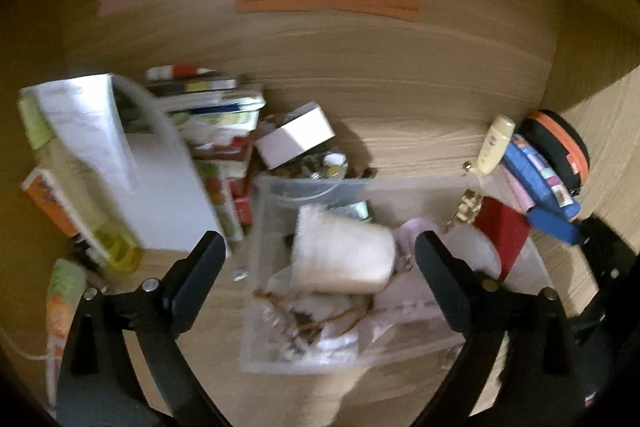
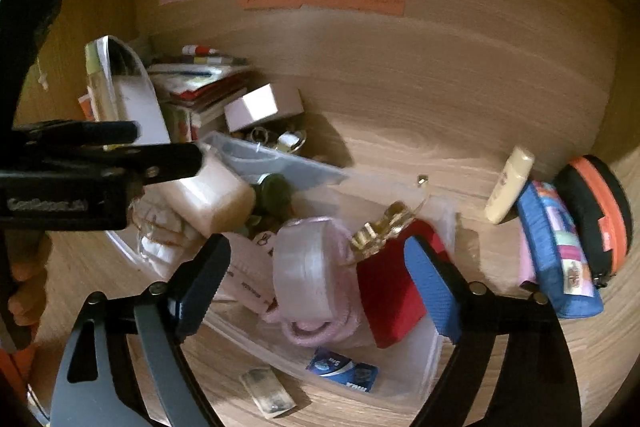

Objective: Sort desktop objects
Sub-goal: 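Carry beige cup and tape roll into clear bin and open both tools, then grasp small green square tag with left tool while right tool grasps small beige block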

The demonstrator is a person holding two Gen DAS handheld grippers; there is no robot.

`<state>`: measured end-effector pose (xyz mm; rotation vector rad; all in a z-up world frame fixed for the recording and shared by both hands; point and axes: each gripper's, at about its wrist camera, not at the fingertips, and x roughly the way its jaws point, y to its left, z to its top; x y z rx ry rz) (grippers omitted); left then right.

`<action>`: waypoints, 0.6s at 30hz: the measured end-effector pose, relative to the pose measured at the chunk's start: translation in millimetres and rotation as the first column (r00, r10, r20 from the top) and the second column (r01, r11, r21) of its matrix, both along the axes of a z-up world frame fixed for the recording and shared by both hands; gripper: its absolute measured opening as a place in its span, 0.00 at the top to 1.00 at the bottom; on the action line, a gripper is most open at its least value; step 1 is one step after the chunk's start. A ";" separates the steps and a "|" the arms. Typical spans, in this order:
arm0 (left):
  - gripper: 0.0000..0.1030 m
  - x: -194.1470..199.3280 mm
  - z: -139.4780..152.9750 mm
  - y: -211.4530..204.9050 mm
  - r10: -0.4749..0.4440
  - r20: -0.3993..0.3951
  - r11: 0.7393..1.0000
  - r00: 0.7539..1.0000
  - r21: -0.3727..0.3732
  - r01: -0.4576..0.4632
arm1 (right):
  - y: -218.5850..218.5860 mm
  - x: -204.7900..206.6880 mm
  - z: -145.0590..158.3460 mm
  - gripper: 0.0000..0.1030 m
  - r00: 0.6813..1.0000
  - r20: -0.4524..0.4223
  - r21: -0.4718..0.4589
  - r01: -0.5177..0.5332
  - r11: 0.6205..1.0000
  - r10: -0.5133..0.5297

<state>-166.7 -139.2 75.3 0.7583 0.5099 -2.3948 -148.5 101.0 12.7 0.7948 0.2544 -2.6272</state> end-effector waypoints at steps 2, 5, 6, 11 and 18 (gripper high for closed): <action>0.06 6.4 -0.8 4.3 0.009 0.025 1.000 1.000 -0.013 -0.008 | 2.4 2.8 4.7 0.14 1.000 -0.003 -0.001 0.006 1.000 -0.006; 0.06 21.3 -2.3 11.4 0.025 0.052 0.999 0.998 -0.034 -0.024 | 5.8 8.2 11.4 0.14 1.000 0.006 -0.008 0.009 1.000 -0.009; 0.06 26.4 -2.7 13.8 0.023 0.052 0.999 0.998 -0.035 -0.021 | 7.1 10.4 12.8 0.14 1.000 0.008 -0.011 0.011 1.000 -0.011; 0.05 44.9 -8.7 24.7 0.001 0.065 1.000 0.998 -0.022 0.001 | 17.3 24.2 14.3 0.13 0.999 0.046 -0.026 0.026 0.999 -0.025; 0.05 65.7 -28.6 34.7 -0.054 0.107 0.998 0.993 0.030 0.051 | 34.8 47.9 3.2 0.13 0.994 0.093 -0.017 0.059 0.998 -0.057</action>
